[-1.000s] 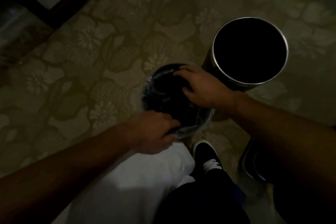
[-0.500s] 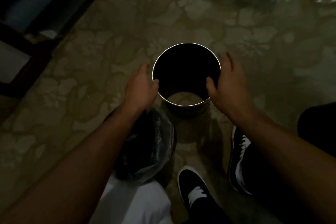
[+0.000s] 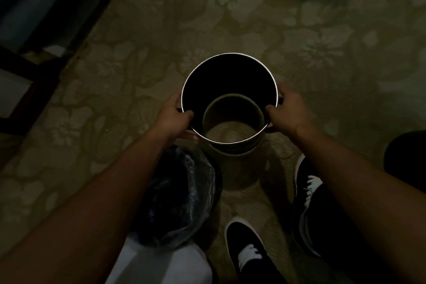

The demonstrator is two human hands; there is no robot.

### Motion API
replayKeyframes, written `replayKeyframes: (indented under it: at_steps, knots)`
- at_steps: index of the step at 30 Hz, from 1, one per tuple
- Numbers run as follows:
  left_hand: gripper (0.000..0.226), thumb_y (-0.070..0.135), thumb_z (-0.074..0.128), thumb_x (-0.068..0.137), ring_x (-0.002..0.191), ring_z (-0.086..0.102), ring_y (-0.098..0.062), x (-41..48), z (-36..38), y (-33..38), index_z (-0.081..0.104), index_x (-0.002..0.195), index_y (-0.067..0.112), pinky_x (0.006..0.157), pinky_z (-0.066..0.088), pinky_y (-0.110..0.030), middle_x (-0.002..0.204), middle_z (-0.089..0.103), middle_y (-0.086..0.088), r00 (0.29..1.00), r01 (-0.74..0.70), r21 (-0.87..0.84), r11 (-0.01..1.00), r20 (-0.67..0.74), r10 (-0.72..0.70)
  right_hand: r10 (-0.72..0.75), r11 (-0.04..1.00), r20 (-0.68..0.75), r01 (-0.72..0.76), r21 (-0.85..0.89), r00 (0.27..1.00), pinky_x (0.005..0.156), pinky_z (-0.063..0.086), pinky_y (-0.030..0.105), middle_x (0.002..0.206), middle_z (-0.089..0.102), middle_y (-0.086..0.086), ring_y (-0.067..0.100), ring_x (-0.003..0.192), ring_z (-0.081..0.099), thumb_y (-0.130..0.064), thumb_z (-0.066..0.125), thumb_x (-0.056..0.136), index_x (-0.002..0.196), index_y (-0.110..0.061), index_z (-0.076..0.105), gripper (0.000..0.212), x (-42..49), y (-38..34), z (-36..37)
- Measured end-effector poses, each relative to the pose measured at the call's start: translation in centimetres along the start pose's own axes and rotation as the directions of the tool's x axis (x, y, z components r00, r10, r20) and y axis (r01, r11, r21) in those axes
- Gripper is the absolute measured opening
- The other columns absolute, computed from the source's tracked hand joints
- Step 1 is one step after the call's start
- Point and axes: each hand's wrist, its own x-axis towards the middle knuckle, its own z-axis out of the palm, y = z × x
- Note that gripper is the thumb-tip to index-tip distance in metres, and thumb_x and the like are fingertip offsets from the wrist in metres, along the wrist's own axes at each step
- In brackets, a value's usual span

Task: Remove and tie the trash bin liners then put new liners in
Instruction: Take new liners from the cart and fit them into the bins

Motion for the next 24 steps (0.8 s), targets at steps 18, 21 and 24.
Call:
replayKeyframes:
  at_steps: [18,21,24]
  knots:
    - [0.072,-0.013,0.044,0.092,0.079,0.073,-0.043,-27.1,-17.7,9.5,0.044,0.142,0.039,0.056,0.062,-0.049,0.113,0.066,-0.013,0.990,-0.110,-0.250,0.962,-0.118,0.082,-0.273,0.960,0.201,0.280,-0.005,0.941,0.058,0.062,0.044,0.106,0.070,0.011,0.031,0.080,0.074,0.005,0.052,0.091,0.133,-0.031,0.059,0.056,-19.8,-22.0,-3.7]
    - [0.073,-0.012,0.045,0.092,0.077,0.073,-0.043,-30.5,-20.2,6.8,0.047,0.143,0.041,0.055,0.062,-0.047,0.122,0.062,-0.013,0.988,-0.075,-0.281,0.957,-0.153,0.033,-0.238,0.970,0.274,0.244,0.013,0.932,0.058,0.062,0.043,0.104,0.070,0.013,0.035,0.081,0.073,0.005,0.052,0.092,0.135,-0.027,0.058,0.054,-23.1,-22.0,-1.4]
    - [0.073,-0.011,0.047,0.093,0.074,0.074,-0.039,-32.6,-21.6,3.5,0.047,0.143,0.042,0.056,0.062,-0.046,0.121,0.060,-0.009,0.986,-0.035,-0.296,0.955,-0.164,-0.014,-0.207,0.976,0.338,0.219,0.004,0.918,0.058,0.062,0.045,0.103,0.072,0.013,0.038,0.083,0.073,0.004,0.052,0.091,0.131,-0.032,0.058,0.054,-25.3,-21.1,0.8]
